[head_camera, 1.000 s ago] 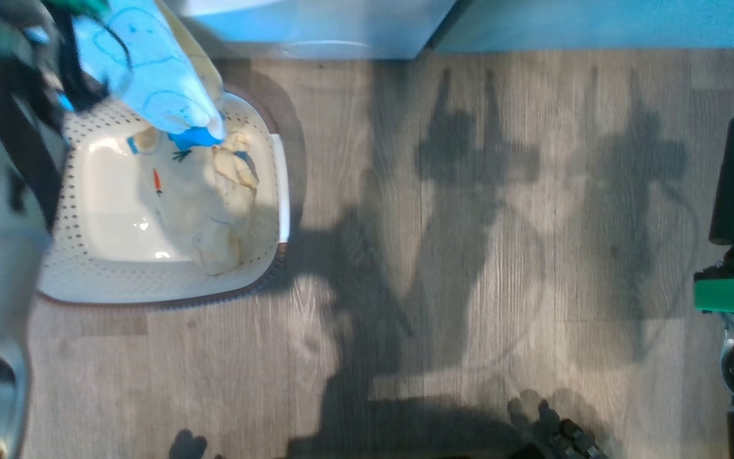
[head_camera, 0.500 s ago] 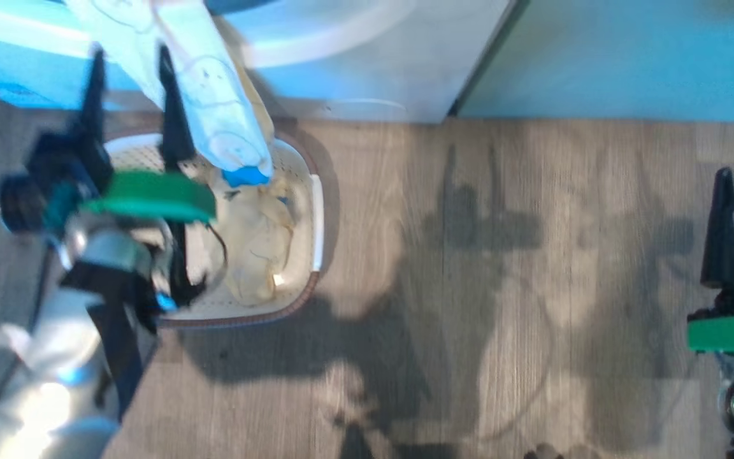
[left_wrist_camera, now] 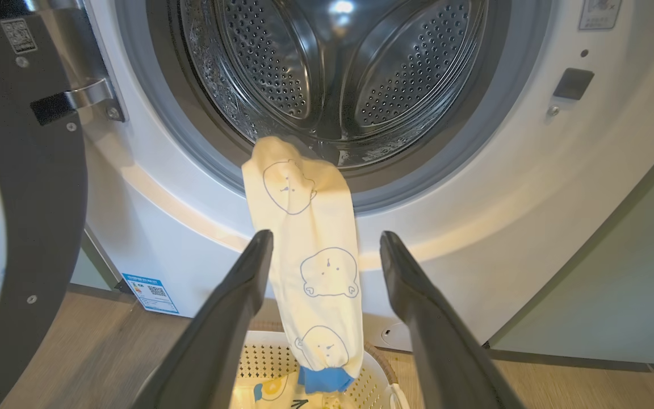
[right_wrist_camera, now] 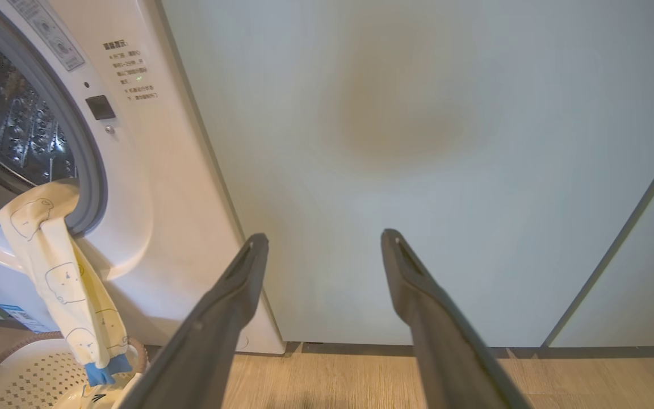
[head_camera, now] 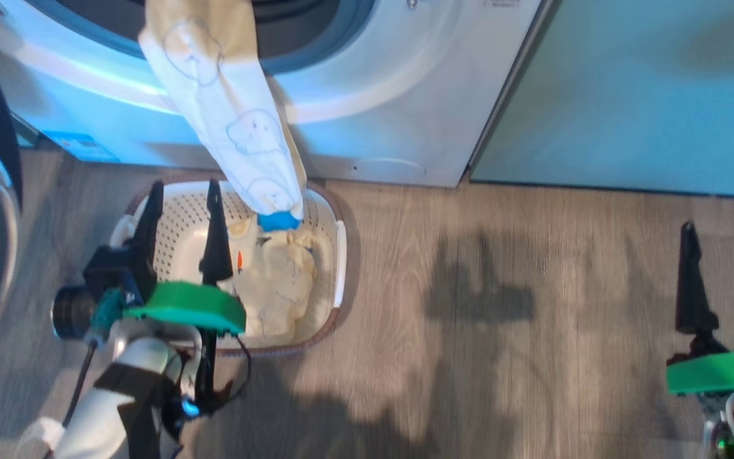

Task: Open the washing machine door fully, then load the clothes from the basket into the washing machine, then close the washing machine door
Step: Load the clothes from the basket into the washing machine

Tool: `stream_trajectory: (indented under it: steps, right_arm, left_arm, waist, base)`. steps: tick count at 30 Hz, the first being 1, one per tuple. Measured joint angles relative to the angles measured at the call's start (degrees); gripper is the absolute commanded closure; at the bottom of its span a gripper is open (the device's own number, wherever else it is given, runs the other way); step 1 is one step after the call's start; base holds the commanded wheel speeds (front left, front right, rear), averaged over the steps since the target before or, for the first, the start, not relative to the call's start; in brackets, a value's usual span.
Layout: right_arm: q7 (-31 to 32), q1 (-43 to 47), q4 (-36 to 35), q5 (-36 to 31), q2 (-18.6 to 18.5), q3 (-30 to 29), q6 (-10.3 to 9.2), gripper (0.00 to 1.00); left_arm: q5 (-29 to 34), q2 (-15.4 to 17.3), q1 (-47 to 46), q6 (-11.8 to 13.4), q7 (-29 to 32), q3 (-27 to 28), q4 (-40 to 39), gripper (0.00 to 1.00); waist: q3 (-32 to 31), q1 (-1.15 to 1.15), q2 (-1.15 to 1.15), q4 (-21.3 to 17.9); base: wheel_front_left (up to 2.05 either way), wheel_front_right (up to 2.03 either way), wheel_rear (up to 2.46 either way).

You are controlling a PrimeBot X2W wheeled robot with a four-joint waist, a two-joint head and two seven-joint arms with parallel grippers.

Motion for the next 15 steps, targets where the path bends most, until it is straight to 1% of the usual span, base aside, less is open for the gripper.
stream_trajectory:
  steps: [8, 15]
  right_arm:
    - [0.0, 3.16, 0.54, -0.33, 0.01, 0.51, 0.0, 0.0]
    - [0.18, 4.61, 0.4, -0.33, 0.03, 0.77, 0.0, 0.0]
  left_arm:
    - [-0.67, -0.11, 3.95, 0.01, 0.02, -1.32, -0.13, 0.0]
    - [-1.19, -0.25, 5.51, 0.01, 0.02, -1.62, 0.01, 0.0]
  waist:
    - [-4.31, 0.0, 0.0, 0.61]
    - [-6.56, 0.0, 0.0, 0.65]
  base:
    - [0.0, 0.0, 0.0]
    - [0.0, 0.0, 0.0]
